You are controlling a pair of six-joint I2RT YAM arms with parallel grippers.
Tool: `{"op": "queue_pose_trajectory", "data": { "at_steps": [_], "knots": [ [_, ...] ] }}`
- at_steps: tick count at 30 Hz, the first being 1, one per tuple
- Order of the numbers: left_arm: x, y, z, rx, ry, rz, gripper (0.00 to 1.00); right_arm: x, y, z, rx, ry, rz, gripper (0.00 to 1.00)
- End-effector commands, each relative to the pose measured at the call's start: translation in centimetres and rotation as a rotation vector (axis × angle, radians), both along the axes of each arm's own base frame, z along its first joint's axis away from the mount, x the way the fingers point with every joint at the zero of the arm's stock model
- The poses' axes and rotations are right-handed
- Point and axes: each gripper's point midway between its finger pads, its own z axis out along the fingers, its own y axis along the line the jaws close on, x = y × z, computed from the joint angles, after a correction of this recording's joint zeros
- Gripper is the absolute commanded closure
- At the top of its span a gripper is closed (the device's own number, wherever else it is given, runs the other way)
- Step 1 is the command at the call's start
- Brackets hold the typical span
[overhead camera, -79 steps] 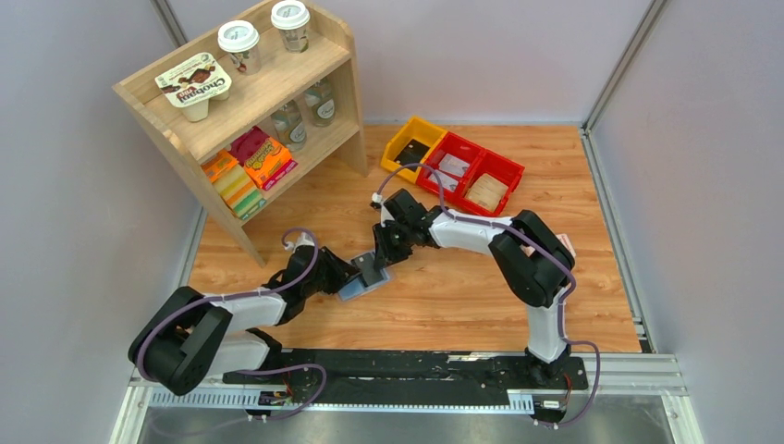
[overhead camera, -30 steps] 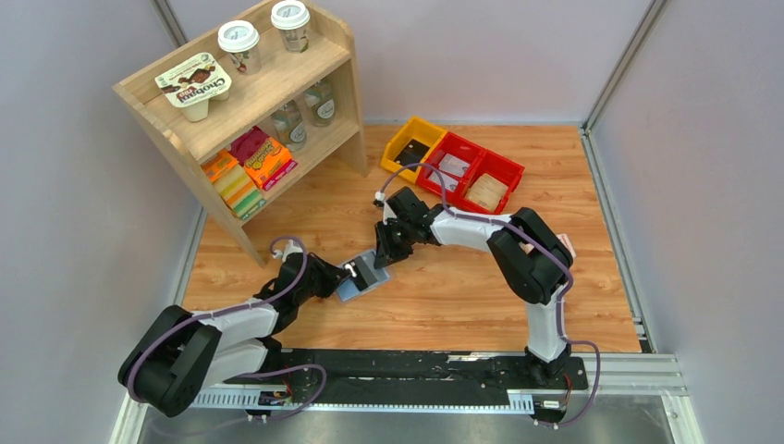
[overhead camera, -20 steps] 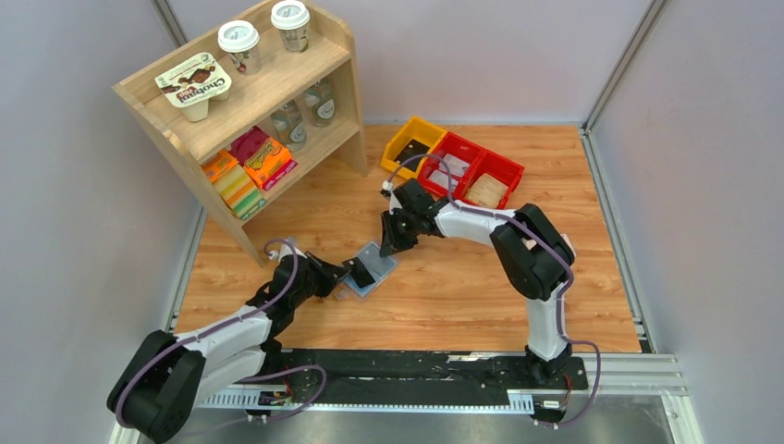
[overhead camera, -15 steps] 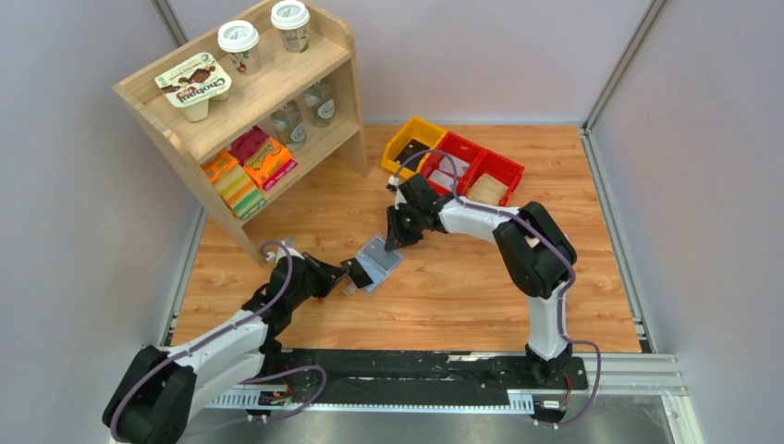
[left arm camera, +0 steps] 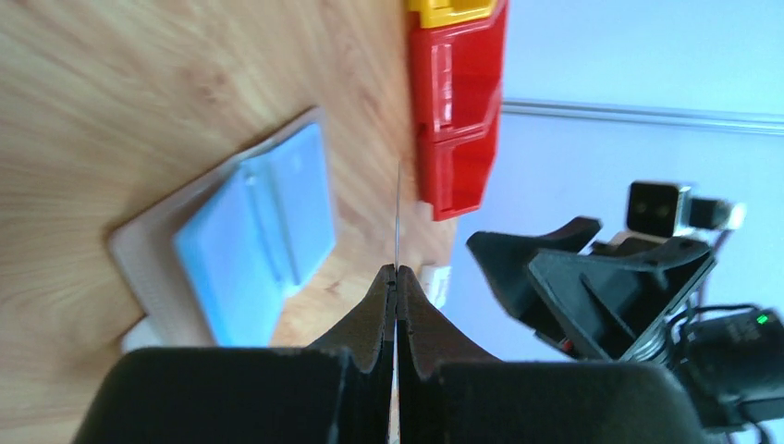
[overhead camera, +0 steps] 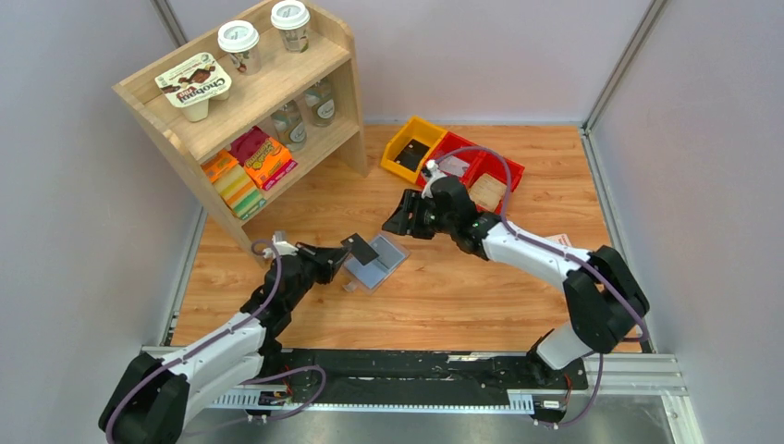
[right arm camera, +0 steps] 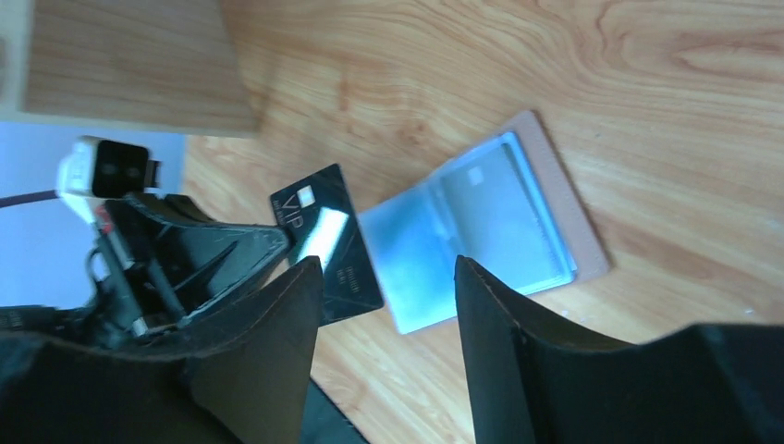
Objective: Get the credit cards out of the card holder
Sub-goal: Remove the credit card from the card holder, then place the credit card in the storage box.
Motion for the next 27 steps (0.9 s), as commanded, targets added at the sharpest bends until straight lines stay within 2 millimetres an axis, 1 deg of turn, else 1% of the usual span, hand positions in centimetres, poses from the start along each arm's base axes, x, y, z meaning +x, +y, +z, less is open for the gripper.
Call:
{"op": "queue_pose_trajectory", "data": {
  "at_steps": [1, 2, 3, 4, 5, 6, 7, 8, 9, 10, 11, 12, 13, 14, 15, 16, 17, 18, 19, 21, 23, 27],
  "knots": [
    [2.4, -0.9, 7.3, -0.156, -0.187, 0.082, 1.0, -0.3, 1.0, 4.5, 0.276, -0.034, -0.146, 0.41],
    [2.4, -1.4, 8.3, -0.174, -0.215, 0.079, 1.0, -0.7, 1.0, 5.2, 0.321, -0.048, -0.152, 0.41],
    [2.8, -1.5, 9.2, -0.189, -0.241, 0.095, 1.0, -1.0, 0.9, 5.4, 0.352, -0.049, -0.168, 0.41],
    [2.9, -2.1, 9.3, -0.192, -0.24, 0.091, 1.0, -1.4, 1.0, 5.9, 0.388, -0.056, -0.172, 0.4],
    [3.2, -2.2, 10.8, -0.226, -0.284, 0.106, 1.0, -1.7, 1.0, 6.2, 0.413, -0.065, -0.174, 0.41],
    [3.4, -2.6, 10.5, -0.224, -0.278, 0.106, 1.0, -1.9, 0.9, 6.5, 0.432, -0.07, -0.18, 0.41],
    [3.5, -2.8, 12.0, -0.268, -0.317, 0.115, 1.0, -2.1, 0.8, 6.7, 0.445, -0.073, -0.189, 0.41],
    [3.9, -3.1, 11.9, -0.273, -0.317, 0.128, 1.0, -2.2, 0.7, 7.0, 0.46, -0.082, -0.195, 0.41],
    [3.8, -3.4, 12.6, -0.299, -0.341, 0.128, 1.0, -2.2, 0.6, 7.1, 0.478, -0.082, -0.202, 0.41],
    [4.2, -3.5, 12.6, -0.301, -0.347, 0.148, 1.0, -2.2, 0.5, 7.5, 0.498, -0.087, -0.211, 0.41],
    [4.0, -4.0, 13.5, -0.331, -0.375, 0.141, 1.0, -2.3, 0.4, 7.6, 0.513, -0.089, -0.214, 0.42],
    [4.4, -4.3, 13.3, -0.333, -0.372, 0.149, 1.0, -2.3, 0.4, 8.1, 0.539, -0.103, -0.208, 0.42],
    [4.3, -4.6, 14.3, -0.366, -0.397, 0.144, 1.0, -2.4, 0.4, 8.5, 0.553, -0.113, -0.203, 0.43],
    [4.7, -4.9, 13.7, -0.363, -0.386, 0.149, 1.0, -2.4, 0.4, 9.1, 0.572, -0.131, -0.198, 0.43],
    [4.6, -5.0, 14.6, -0.398, -0.413, 0.146, 1.0, -2.4, 0.4, 9.4, 0.578, -0.138, -0.193, 0.44],
    [4.9, -5.3, 13.9, -0.389, -0.404, 0.152, 1.0, -2.4, 0.5, 9.6, 0.583, -0.144, -0.191, 0.44],
    [4.7, -5.3, 14.9, -0.422, -0.435, 0.15, 1.0, -2.4, 0.5, 9.8, 0.59, -0.15, -0.19, 0.45],
    [5.0, -5.6, 14.4, -0.417, -0.429, 0.151, 1.0, -2.4, 0.5, 9.9, 0.593, -0.151, -0.188, 0.46],
    [4.8, -5.7, 15.0, -0.441, -0.445, 0.144, 1.0, -2.5, 0.6, 10.0, 0.598, -0.149, -0.186, 0.47],
    [5.0, -6.0, 14.8, -0.447, -0.436, 0.141, 1.0, -2.2, 0.5, 10.1, 0.598, -0.152, -0.193, 0.5],
    [4.9, -6.2, 14.8, -0.439, -0.439, 0.14, 1.0, -2.1, 0.4, 10.1, 0.598, -0.155, -0.202, 0.54],
    [4.8, -6.0, 15.2, -0.436, -0.453, 0.149, 1.0, -1.9, 0.3, 10.2, 0.599, -0.164, -0.211, 0.66]
  ]
}}
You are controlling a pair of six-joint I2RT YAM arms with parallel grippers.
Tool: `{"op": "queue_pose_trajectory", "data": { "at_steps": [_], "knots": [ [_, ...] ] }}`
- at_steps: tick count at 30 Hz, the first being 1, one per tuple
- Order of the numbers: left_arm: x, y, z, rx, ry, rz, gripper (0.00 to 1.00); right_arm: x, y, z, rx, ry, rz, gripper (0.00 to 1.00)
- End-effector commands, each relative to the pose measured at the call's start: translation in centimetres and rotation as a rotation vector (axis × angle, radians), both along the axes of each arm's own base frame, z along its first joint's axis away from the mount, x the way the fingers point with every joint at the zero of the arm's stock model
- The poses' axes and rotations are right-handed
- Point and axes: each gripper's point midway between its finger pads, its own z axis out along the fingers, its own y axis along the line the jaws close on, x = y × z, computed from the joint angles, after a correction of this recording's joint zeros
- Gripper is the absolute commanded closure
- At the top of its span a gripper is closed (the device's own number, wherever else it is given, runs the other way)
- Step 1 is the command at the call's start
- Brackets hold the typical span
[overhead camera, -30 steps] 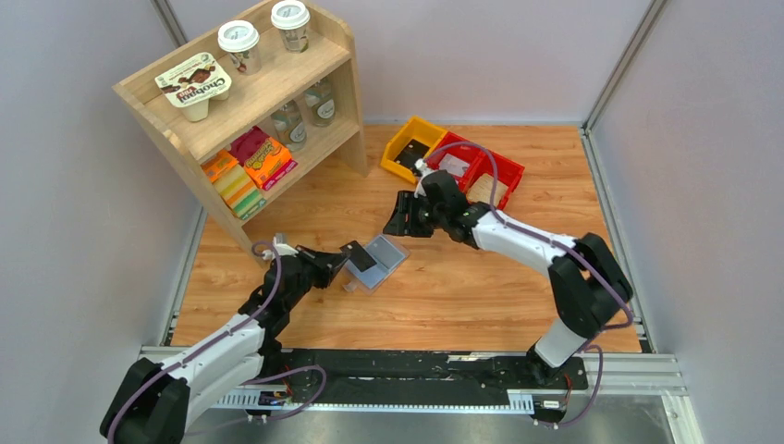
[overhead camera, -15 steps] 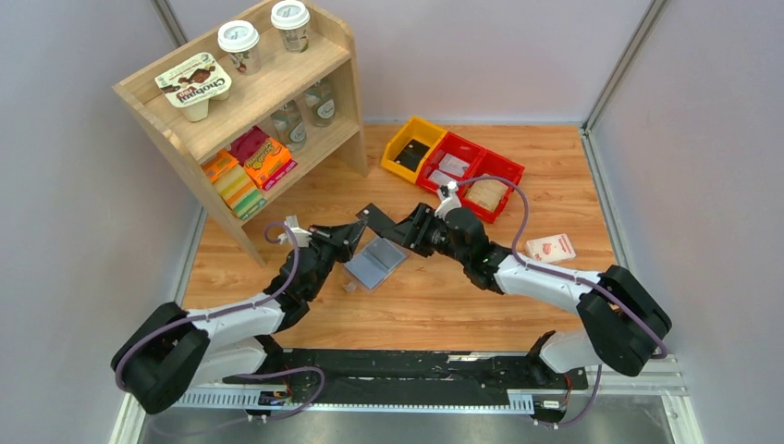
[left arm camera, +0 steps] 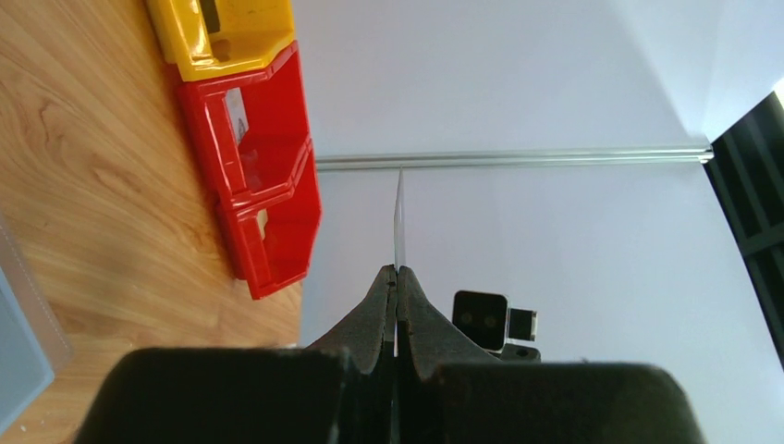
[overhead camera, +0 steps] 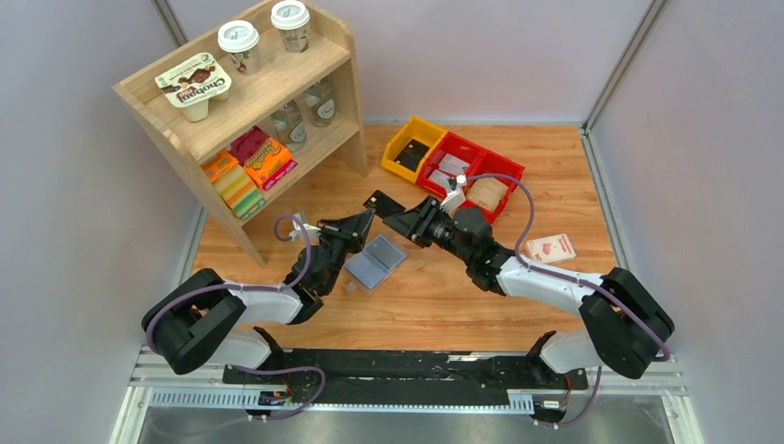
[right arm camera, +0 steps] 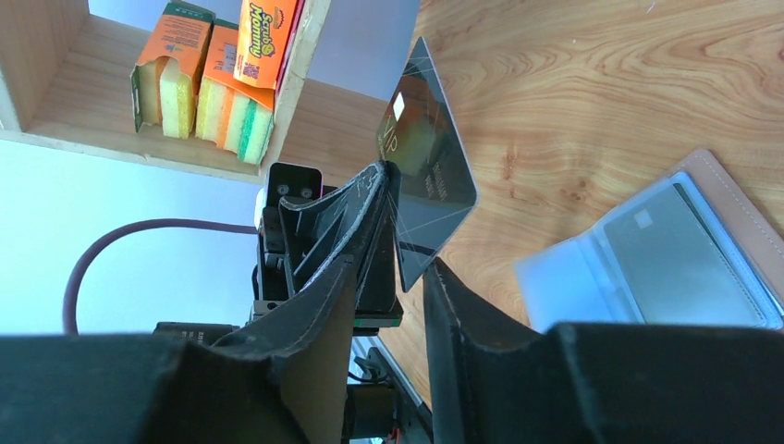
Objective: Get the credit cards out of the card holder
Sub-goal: Place the credit card in the storage box.
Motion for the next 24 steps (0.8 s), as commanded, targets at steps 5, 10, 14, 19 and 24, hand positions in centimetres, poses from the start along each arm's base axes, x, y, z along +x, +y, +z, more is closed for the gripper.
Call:
{"op": "queue_pose_trajectory", "data": {
  "at_steps": [5, 10, 14, 19, 24],
  "knots": [
    [-0.5, 0.2, 5.5, -0.149, -0.145, 0.0, 1.0, 0.8, -0.5, 3.5, 0.065, -0.1, -0.046, 0.76],
    [-0.7, 0.0, 5.3, -0.153, -0.138, -0.011, 1.0, 1.1, -0.6, 3.6, 0.048, -0.113, -0.047, 0.97],
    [-0.9, 0.5, 4.8, -0.138, -0.136, 0.002, 0.93, 1.3, -0.7, 3.1, 0.008, -0.118, -0.044, 1.0],
    [-1.3, 1.6, 2.7, -0.057, -0.119, 0.033, 0.58, 3.2, -1.7, 2.1, -0.081, -0.134, -0.053, 1.0],
    [-1.9, 3.1, -1.6, 0.073, -0.033, 0.042, 0.45, 6.7, -3.0, 1.6, -0.137, -0.133, -0.072, 1.0]
  ]
}}
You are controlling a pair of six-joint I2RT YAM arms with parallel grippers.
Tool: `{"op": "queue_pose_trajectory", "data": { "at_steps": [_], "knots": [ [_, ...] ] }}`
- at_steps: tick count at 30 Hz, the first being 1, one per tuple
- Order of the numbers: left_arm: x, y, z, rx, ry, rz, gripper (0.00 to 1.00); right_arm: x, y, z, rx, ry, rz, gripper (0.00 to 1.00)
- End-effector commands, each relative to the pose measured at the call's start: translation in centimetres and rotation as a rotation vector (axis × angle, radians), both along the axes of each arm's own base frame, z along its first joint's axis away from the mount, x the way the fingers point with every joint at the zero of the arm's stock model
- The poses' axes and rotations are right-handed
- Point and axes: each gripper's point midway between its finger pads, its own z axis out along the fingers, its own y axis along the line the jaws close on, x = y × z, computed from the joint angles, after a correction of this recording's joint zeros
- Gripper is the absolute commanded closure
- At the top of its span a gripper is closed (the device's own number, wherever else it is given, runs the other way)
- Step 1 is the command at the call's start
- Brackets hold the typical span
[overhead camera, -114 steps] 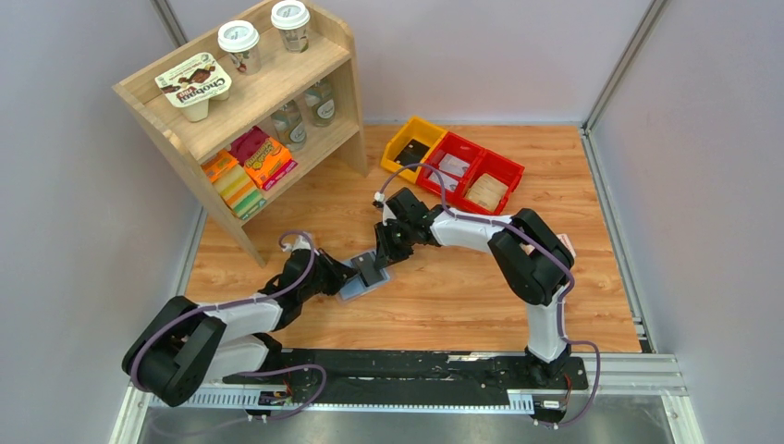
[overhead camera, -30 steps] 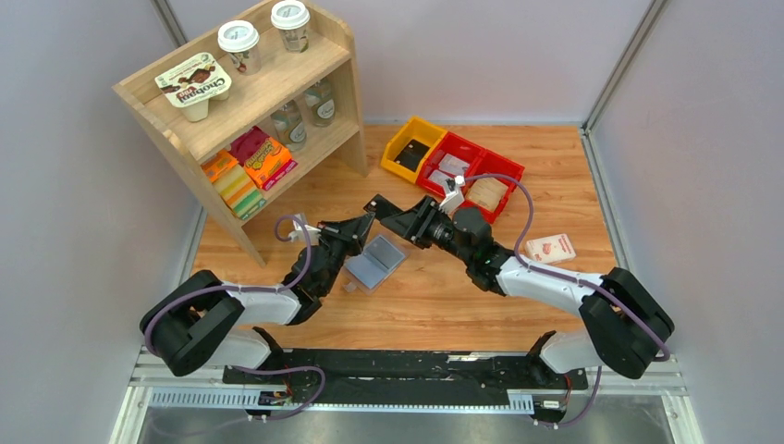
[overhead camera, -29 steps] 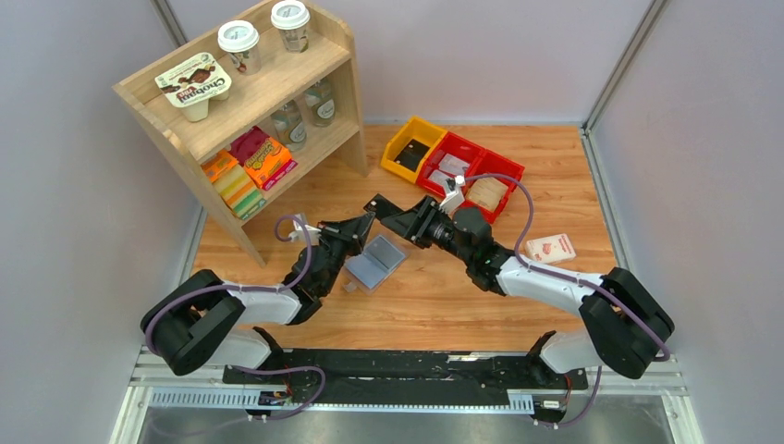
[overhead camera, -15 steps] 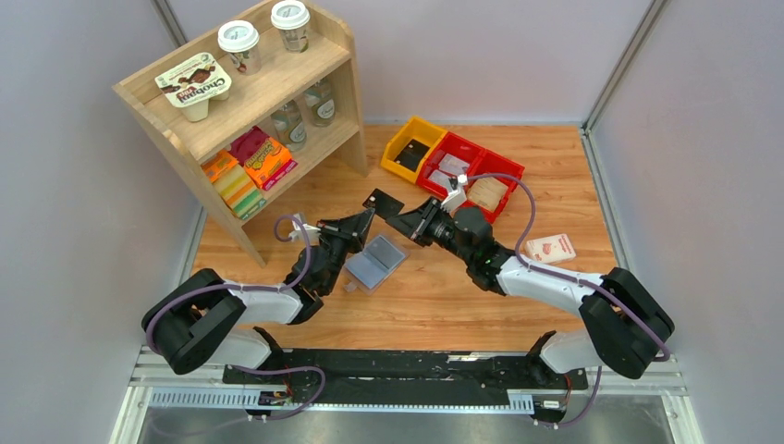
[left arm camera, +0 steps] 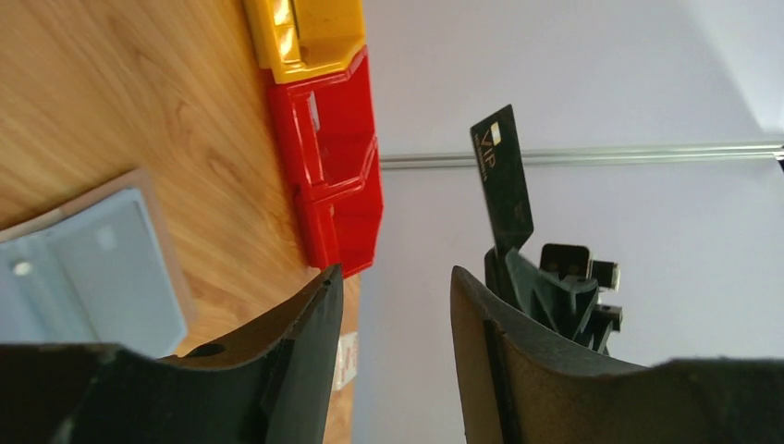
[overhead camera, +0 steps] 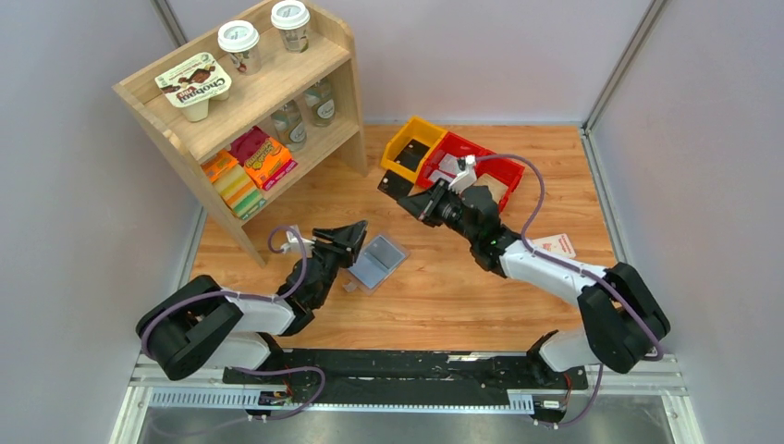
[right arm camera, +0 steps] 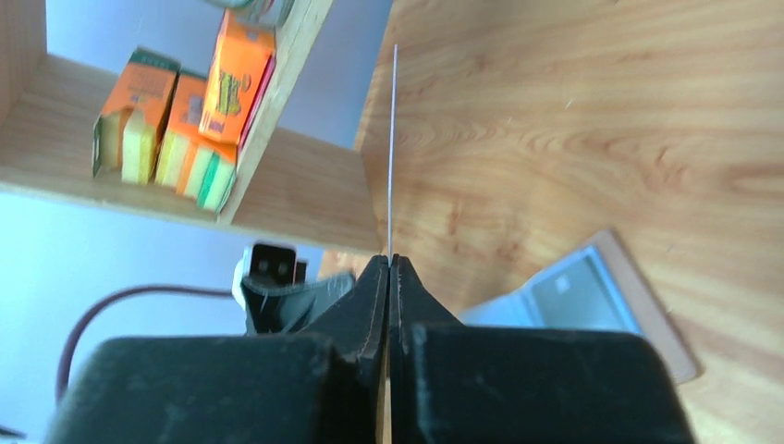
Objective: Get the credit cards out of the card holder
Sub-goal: Place the credit card in the storage box.
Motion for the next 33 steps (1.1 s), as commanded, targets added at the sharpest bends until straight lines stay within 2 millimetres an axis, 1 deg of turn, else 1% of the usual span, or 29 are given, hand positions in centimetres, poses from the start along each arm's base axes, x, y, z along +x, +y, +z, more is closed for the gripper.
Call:
{"op": "queue_pose_trajectory", "data": {
  "at_steps": [1, 2, 3, 4, 5, 6, 7, 8, 9, 10, 11, 12, 13, 14, 15, 16, 17, 18, 19, 20, 21, 26, 27, 28, 29, 33],
  "knots": [
    [-0.6, 1.7, 1.4, 0.018, -0.076, 0.015, 0.45, 3.6, -1.0, 0.9, -0.057, -0.054, -0.013, 1.0],
    [-0.8, 1.5, 0.2, 0.063, -0.047, -0.016, 0.44, 4.7, -1.3, 0.7, -0.077, -0.049, -0.024, 1.0],
    [-1.0, 1.6, 0.3, 0.103, -0.059, -0.028, 0.44, 5.7, -1.5, 0.2, -0.101, -0.029, -0.032, 1.0],
    [-1.2, 1.3, -0.7, 0.153, -0.029, -0.061, 0.44, 7.0, -2.0, 0.0, -0.125, -0.014, -0.049, 1.0],
    [-1.3, 1.2, -0.3, 0.195, -0.043, -0.074, 0.44, 8.2, -2.2, -1.7, -0.164, 0.031, -0.056, 1.0],
    [-1.8, 1.2, -2.6, 0.28, 0.034, -0.11, 0.44, 9.3, -2.5, -1.2, -0.173, 0.032, -0.064, 1.0],
    [-1.7, 1.1, -1.2, 0.309, 0.003, -0.115, 0.43, 10.7, -2.7, -2.2, -0.192, 0.056, -0.069, 1.0],
    [-2.3, 1.7, -3.7, 0.407, 0.09, -0.129, 0.43, 11.8, -2.9, -2.8, -0.202, 0.075, -0.075, 1.0],
    [-2.2, 1.9, -2.0, 0.448, 0.046, -0.123, 0.42, 13.1, -3.3, -3.1, -0.21, 0.083, -0.088, 1.0],
    [-2.5, 2.8, -3.5, 0.522, 0.101, -0.119, 0.41, 14.0, -3.5, -3.6, -0.223, 0.096, -0.094, 1.0],
    [-2.4, 3.3, -2.3, 0.557, 0.065, -0.094, 0.4, 15.2, -3.7, -3.8, -0.234, 0.099, -0.105, 1.0],
    [-2.6, 4.0, -3.0, 0.603, 0.094, -0.086, 0.38, 16.2, -3.6, -4.0, -0.246, 0.104, -0.113, 1.0],
    [-2.5, 4.7, -2.3, 0.628, 0.081, -0.062, 0.38, 17.2, -3.8, -4.9, -0.264, 0.118, -0.118, 1.0],
    [-2.8, 5.1, -2.6, 0.658, 0.097, -0.06, 0.37, 18.1, -3.7, -5.0, -0.273, 0.125, -0.119, 1.0],
    [-2.8, 5.6, -2.2, 0.686, 0.085, -0.046, 0.37, 18.9, -3.6, -5.9, -0.281, 0.142, -0.119, 1.0],
    [-2.9, 6.0, -2.5, 0.708, 0.098, -0.043, 0.36, 19.7, -3.5, -6.4, -0.284, 0.145, -0.122, 1.0],
    [-3.0, 6.3, -2.2, 0.736, 0.097, -0.037, 0.35, 20.6, -3.5, -6.2, -0.281, 0.133, -0.131, 1.0],
    [-3.0, 6.5, -2.4, 0.757, 0.1, -0.036, 0.35, 21.3, -3.3, -6.7, -0.284, 0.132, -0.135, 1.0],
    [-2.9, 6.6, -1.9, 0.769, 0.09, -0.032, 0.34, 22.0, -3.3, -6.9, -0.283, 0.125, -0.143, 1.0],
    [-3.0, 6.7, -2.1, 0.787, 0.098, -0.035, 0.34, 22.7, -3.2, -7.1, -0.283, 0.121, -0.149, 1.0],
    [-2.9, 6.8, -2.1, 0.803, 0.102, -0.037, 0.34, 23.2, -3.1, -7.7, -0.286, 0.128, -0.15, 1.0],
    [-2.8, 6.6, -2.5, 0.829, 0.114, -0.053, 0.34, 26.0, -2.0, -8.5, -0.283, 0.129, -0.151, 0.99],
    [-2.8, 6.5, -2.6, 0.832, 0.115, -0.057, 0.34, 26.5, -1.9, -8.4, -0.279, 0.121, -0.154, 0.99],
    [-2.8, 6.5, -2.6, 0.837, 0.118, -0.059, 0.34, 26.5, -2.0, -9.4, -0.294, 0.154, -0.155, 0.98],
    [-2.7, 6.4, -2.6, 0.837, 0.119, -0.061, 0.34, 26.8, -2.1, -9.8, -0.296, 0.165, -0.161, 0.98],
    [-2.7, 6.3, -2.6, 0.841, 0.121, -0.067, 0.34, 27.3, -2.3, -10.6, -0.31, 0.175, -0.179, 0.92]
  ]
}}
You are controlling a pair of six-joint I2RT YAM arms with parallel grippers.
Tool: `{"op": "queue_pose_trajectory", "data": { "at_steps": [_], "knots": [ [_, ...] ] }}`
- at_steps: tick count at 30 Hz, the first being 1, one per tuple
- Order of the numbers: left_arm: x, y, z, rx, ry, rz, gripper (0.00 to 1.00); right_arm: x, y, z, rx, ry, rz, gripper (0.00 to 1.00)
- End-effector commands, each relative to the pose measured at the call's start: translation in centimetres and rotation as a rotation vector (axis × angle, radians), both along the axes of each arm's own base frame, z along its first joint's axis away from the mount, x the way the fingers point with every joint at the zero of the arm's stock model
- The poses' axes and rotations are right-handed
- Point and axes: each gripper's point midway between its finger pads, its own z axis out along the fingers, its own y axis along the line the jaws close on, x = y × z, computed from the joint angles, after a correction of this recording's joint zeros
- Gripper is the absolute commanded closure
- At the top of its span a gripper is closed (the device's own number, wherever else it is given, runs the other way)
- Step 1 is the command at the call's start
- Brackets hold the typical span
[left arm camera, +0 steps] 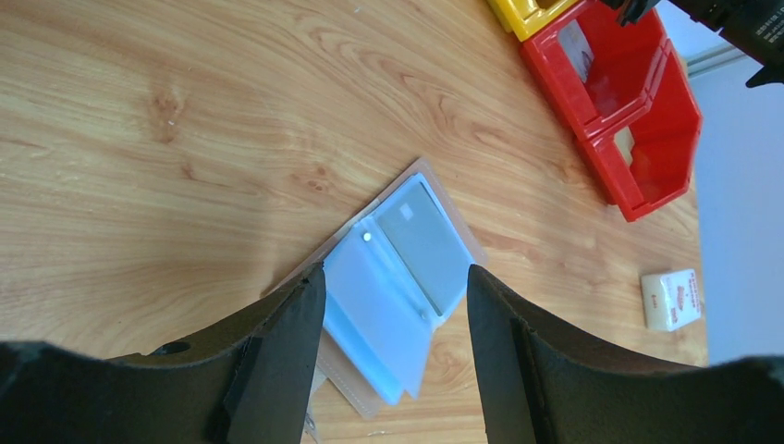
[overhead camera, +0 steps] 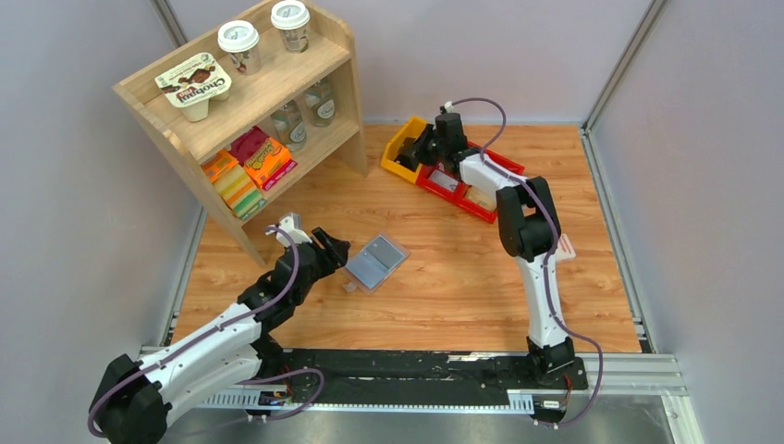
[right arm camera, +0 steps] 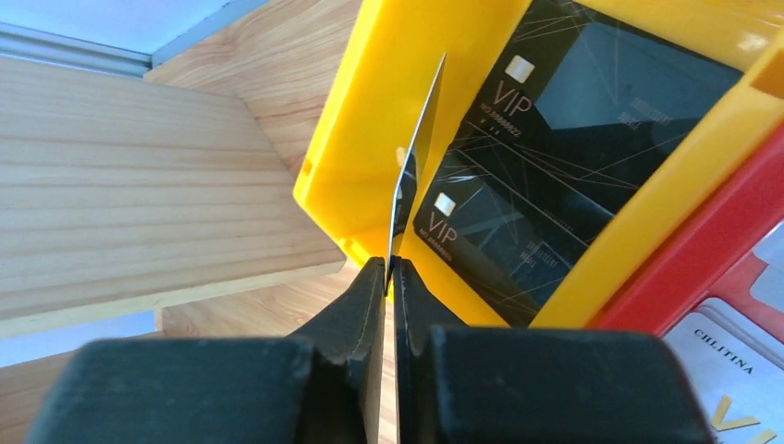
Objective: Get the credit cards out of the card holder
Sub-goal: Place the credit card in the storage box, then remove the credit card from the card holder.
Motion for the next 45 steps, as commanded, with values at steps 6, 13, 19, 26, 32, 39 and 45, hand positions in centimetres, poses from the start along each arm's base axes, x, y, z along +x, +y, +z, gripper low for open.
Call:
{"op": "queue_pose_trajectory", "data": {
  "at_steps": [6, 13, 19, 26, 32, 39, 45],
  "knots": [
    [0.5, -0.5, 1.9, 0.002, -0.023, -0.019, 0.34, 0.5, -1.1, 0.9, -0.048, -0.02, -0.03, 0.76],
    [0.2, -1.4, 2.3, 0.011, 0.009, -0.071, 0.34, -1.2, -2.6, 6.0, -0.087, -0.109, -0.028, 0.58],
    [-0.2, -3.1, 2.1, -0.001, 0.071, -0.147, 0.34, -3.5, -4.3, 9.8, -0.145, -0.161, -0.028, 0.46],
    [-0.7, -5.3, 1.3, -0.005, 0.164, -0.243, 0.34, -9.9, -4.0, 10.1, -0.232, -0.142, 0.13, 0.44],
    [-0.9, -6.5, -0.6, 0.023, 0.256, -0.291, 0.4, -16.7, -2.6, 8.0, -0.313, -0.101, 0.298, 0.43],
    [-1.1, -7.4, -4.4, 0.096, 0.401, -0.336, 0.55, -23.8, 1.3, 4.1, -0.375, -0.038, 0.507, 0.4],
    [-2.8, -6.1, -7.9, 0.125, 0.521, -0.295, 0.6, -26.4, 4.2, 1.2, -0.451, 0.007, 0.613, 0.39]
  ]
}}
